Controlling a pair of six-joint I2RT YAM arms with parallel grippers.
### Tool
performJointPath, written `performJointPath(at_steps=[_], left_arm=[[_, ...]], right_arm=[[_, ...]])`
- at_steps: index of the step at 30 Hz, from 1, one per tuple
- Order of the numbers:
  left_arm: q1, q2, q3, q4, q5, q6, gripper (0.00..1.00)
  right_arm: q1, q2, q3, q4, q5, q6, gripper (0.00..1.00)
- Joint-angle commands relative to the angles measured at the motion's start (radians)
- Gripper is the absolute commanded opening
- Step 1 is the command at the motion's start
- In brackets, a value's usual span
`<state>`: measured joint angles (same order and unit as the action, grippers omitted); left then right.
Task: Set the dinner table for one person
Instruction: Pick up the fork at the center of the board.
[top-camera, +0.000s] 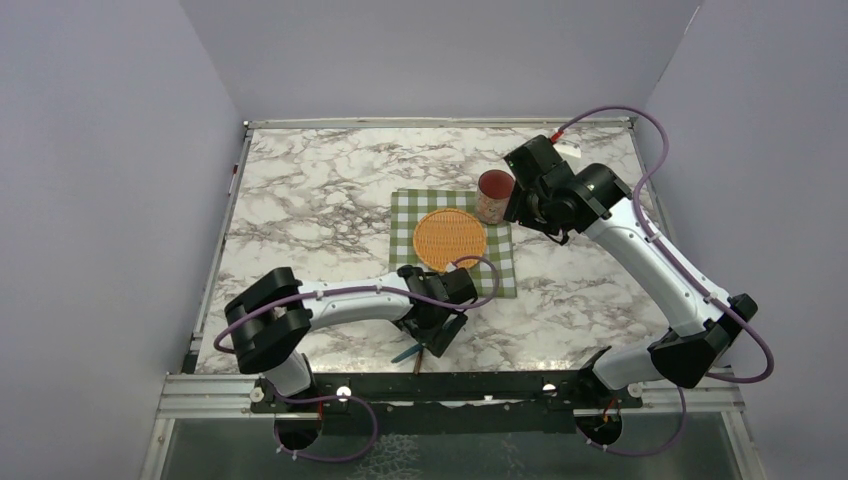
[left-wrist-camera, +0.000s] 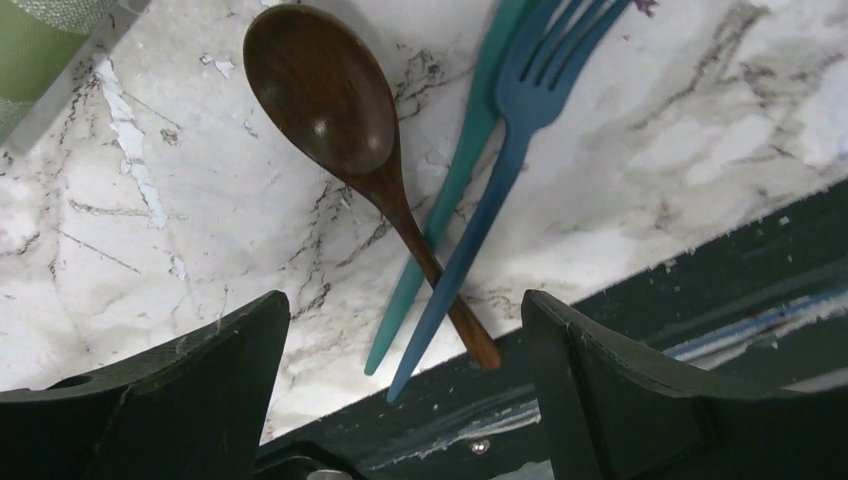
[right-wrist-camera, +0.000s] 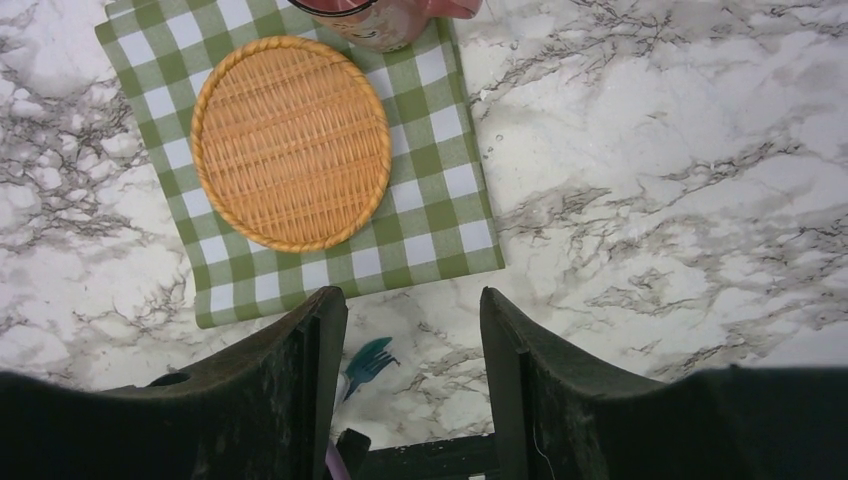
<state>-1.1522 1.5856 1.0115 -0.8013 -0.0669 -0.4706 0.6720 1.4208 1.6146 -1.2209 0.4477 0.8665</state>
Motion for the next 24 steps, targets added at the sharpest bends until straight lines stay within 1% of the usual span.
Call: performJointPath(at_steps=[1,6,11,16,24], left_arm=[[0.005,0.05,0.032,0.041,-0.067,-0.072,0.88],[0.021,0.05,0.06,0.036,-0.119,-0.089,0.86],[0.063,0.025,0.087,0.035,-0.08,-0.098,0.86],[0.068,0.058,0.091,0.031,-0.062,-0.105,0.85],[0.07,0.09,0.084,0.022,-0.08,-0.103,0.84]], right_arm=[[-0.002,0.002,0.006,0.01,0.026,-0.024,0.56],[-0.003,0.001,0.01,0.016,0.026,-0.047,0.55],[-0.002,0.004,0.006,0.019,0.02,-0.058,0.55],[-0.003,0.008,0.01,0.031,0.01,-0.07,0.55],[-0.003,0.007,0.014,0.036,0.019,-0.087,0.54]])
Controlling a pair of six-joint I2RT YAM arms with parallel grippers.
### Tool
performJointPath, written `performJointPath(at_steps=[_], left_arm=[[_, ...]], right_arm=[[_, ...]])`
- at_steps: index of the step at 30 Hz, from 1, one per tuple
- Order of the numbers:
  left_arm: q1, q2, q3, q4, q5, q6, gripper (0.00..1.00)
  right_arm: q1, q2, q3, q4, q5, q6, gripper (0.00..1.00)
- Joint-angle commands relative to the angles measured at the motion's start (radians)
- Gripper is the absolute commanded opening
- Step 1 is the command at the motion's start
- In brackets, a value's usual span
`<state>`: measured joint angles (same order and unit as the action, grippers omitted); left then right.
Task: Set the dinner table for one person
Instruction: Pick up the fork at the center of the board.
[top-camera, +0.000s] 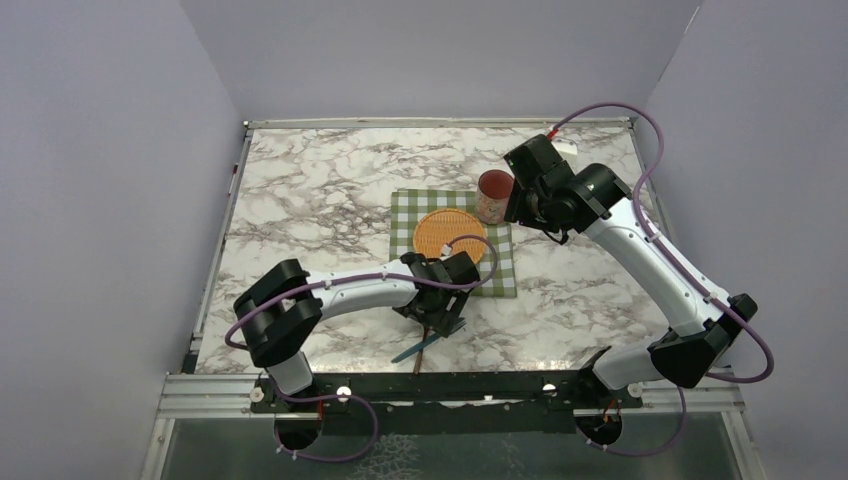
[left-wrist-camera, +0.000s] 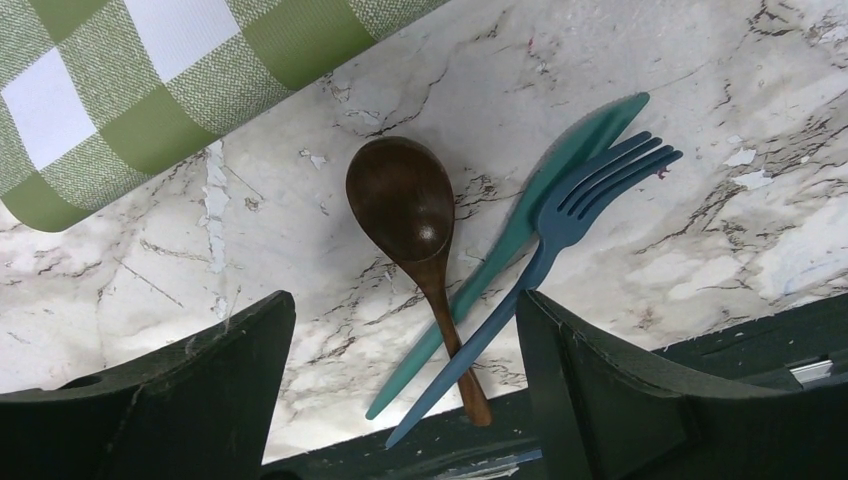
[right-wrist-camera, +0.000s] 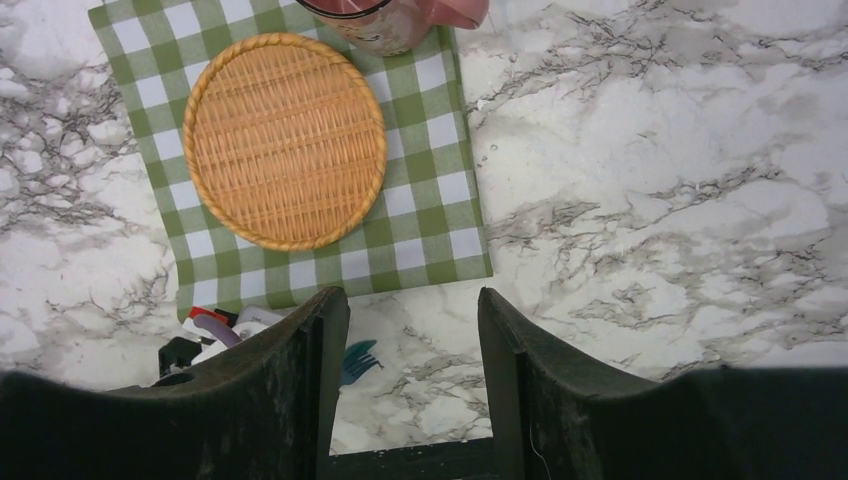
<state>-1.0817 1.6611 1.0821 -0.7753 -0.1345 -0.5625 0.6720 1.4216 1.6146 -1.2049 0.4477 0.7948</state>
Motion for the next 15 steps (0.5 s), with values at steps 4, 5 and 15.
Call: performJointPath(at_steps=[4,5,15], left_arm=[[0.0,0.014,0.027,-0.006,-0.002,-0.009,0.83],[0.0,0.011,0.034,-0.006,0.006,0.0,0.82],[-0.002,-0.061,0.036,-0.08,0.171,0.099,0.78]], right_arm=[[-0.002,0.005,0.006,0.026,0.019,-0.019,0.54],[-0.004,0.005,0.004,0.027,0.02,-0.019,0.54],[-0.008,0.017,0.008,0.037,0.023,-0.039,0.54]])
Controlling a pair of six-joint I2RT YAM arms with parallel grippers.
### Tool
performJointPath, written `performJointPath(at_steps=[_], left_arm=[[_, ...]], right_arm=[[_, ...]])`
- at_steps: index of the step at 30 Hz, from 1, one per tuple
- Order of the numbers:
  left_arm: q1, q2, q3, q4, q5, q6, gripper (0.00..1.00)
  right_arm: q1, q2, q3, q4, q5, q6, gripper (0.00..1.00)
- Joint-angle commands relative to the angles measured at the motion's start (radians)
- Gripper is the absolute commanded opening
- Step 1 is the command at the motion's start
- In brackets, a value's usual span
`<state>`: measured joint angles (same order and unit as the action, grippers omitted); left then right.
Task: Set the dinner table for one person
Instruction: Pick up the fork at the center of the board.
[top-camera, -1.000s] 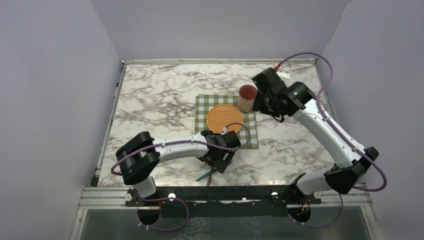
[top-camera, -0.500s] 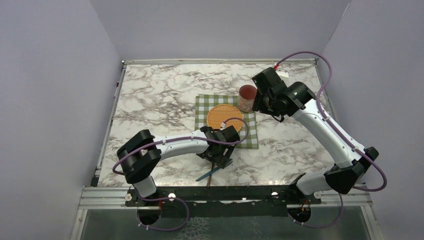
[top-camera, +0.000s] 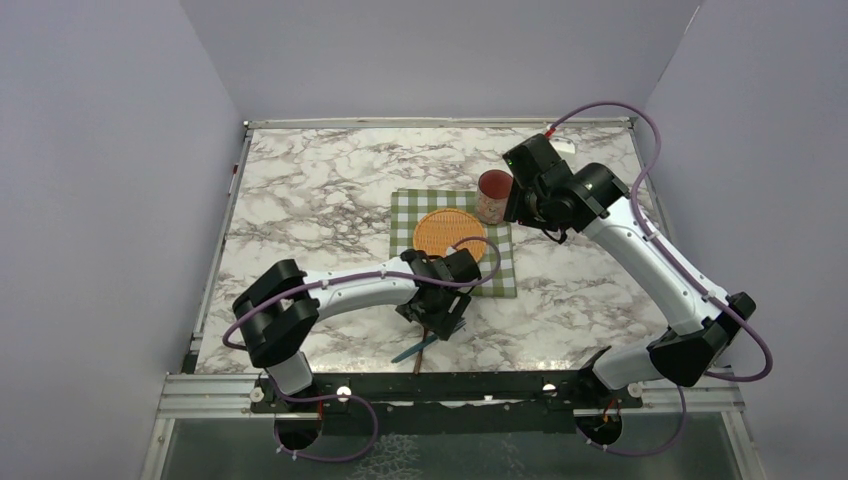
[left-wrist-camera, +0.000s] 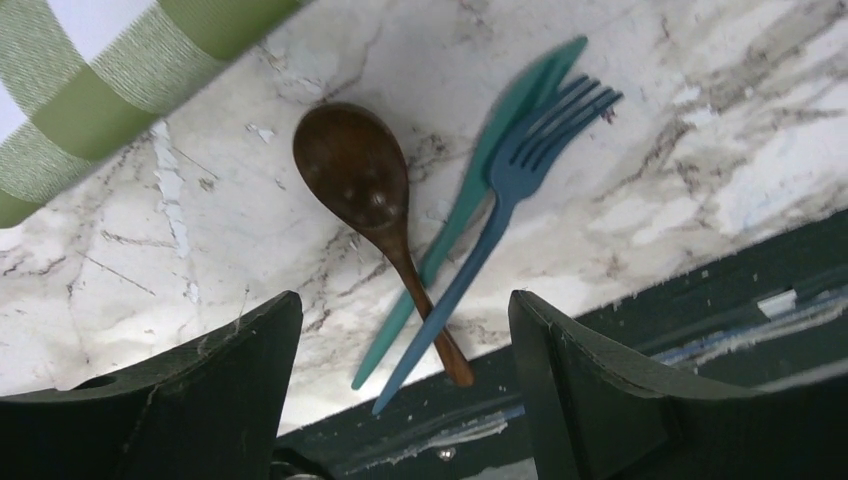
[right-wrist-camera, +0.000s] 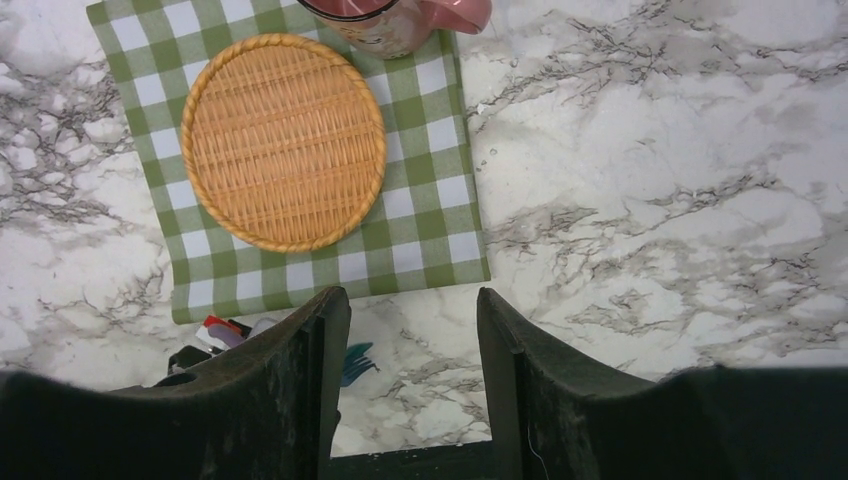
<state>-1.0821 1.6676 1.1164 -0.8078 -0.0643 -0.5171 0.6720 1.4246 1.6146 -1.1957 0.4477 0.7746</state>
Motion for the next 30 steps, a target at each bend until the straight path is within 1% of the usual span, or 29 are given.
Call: performJointPath(at_steps=[1,3,6,8,17,23,26,29,30], left_arm=[[-0.002,-0.078,-0.005,-0.054,0.108,0.064,0.78],[-0.005,-0.084,-0.014,-0.075,0.093,0.086,0.75],[-0.016,-0.072,-0.004,-0.11,0.072,0.117,0.65],[-0.033,-0.069,0.006,-0.116,0.076,0.13,0.62],[-0.093,-0.011,0.026,-0.117,0.084,0.152,0.62],[-0.097,0.02,0.002,-0.093,0.072,0.17,0.62],[-0.097,0.026,-0.019,-0.063,0.028,0.179,0.62],[-0.097,0.039,-0.029,-0.046,0.02,0.18,0.61],[-0.097,0.042,-0.033,-0.039,0.02,0.18,0.59]], right_arm=[[-0.008,0.016,0.008,0.03,0.023,-0.022,0.54],[-0.01,0.017,0.01,0.033,0.023,-0.026,0.54],[-0.01,0.015,0.007,0.036,0.023,-0.028,0.54],[-0.012,0.014,0.005,0.036,0.023,-0.026,0.54],[-0.014,-0.009,-0.019,0.036,0.028,-0.014,0.53],[-0.014,-0.019,-0.025,0.035,0.029,-0.008,0.53],[-0.015,-0.024,-0.027,0.035,0.034,-0.007,0.53],[-0.015,-0.031,-0.029,0.029,0.036,-0.006,0.53],[-0.015,-0.033,-0.031,0.027,0.037,-0.005,0.53]])
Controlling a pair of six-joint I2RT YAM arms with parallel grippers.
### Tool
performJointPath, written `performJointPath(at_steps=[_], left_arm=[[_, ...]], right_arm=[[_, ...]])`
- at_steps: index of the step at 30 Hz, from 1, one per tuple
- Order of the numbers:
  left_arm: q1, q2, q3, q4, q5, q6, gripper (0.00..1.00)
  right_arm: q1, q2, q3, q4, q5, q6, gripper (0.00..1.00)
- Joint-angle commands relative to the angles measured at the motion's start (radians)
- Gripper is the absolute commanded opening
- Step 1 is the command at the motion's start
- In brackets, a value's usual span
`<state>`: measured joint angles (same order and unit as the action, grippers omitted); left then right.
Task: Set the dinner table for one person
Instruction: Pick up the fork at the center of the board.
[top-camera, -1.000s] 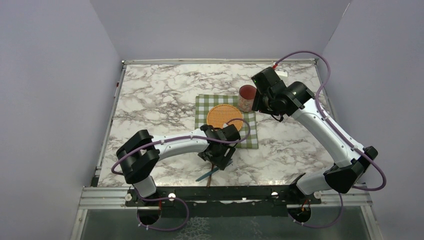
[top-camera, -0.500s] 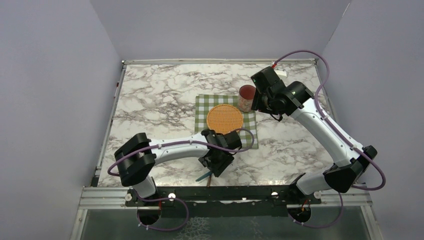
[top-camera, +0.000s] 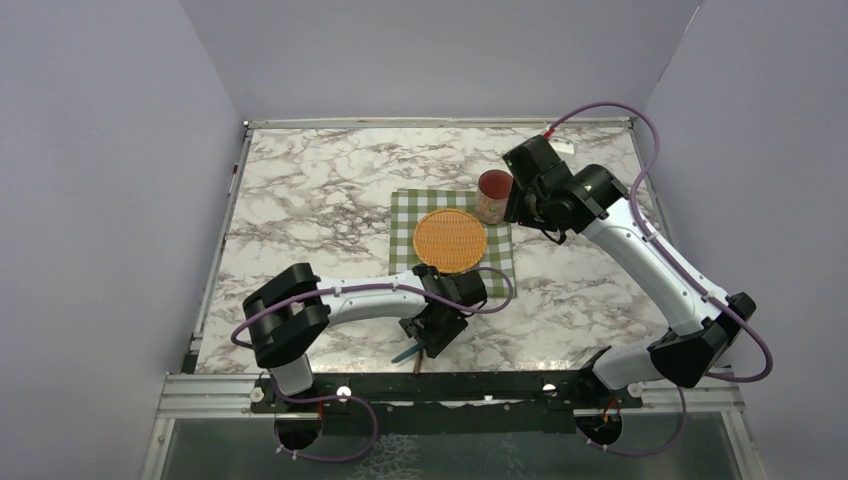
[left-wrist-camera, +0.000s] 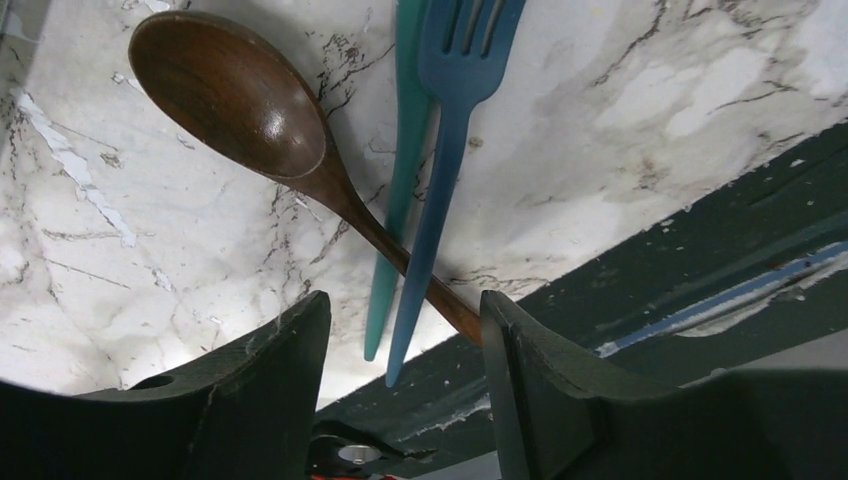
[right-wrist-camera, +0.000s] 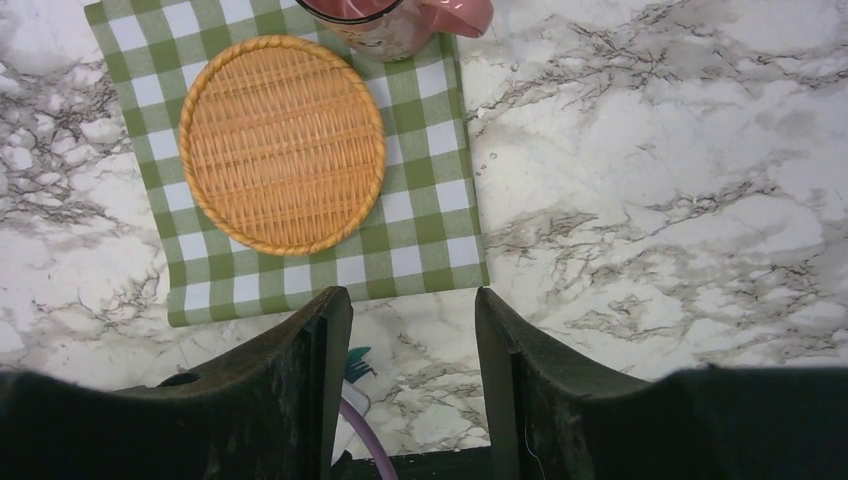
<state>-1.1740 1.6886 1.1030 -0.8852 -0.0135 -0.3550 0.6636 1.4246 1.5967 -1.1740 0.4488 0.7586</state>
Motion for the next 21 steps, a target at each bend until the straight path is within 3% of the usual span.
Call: performJointPath(at_steps=[1,13,21], left_arm=[[-0.005,0.024,-0.023,0.047,-0.032,0.017,0.57],[-0.005,0.039,-0.01,0.059,-0.063,-0.002,0.33],[-0.005,0.045,-0.026,0.062,-0.065,-0.01,0.26]], right_arm=[[-0.006,-0.036,-0.015,0.006,0.037,0.012,0.53],[-0.007,-0.054,-0.038,0.006,0.036,0.023,0.48],[-0.006,-0.054,-0.041,0.012,0.034,0.023,0.46]])
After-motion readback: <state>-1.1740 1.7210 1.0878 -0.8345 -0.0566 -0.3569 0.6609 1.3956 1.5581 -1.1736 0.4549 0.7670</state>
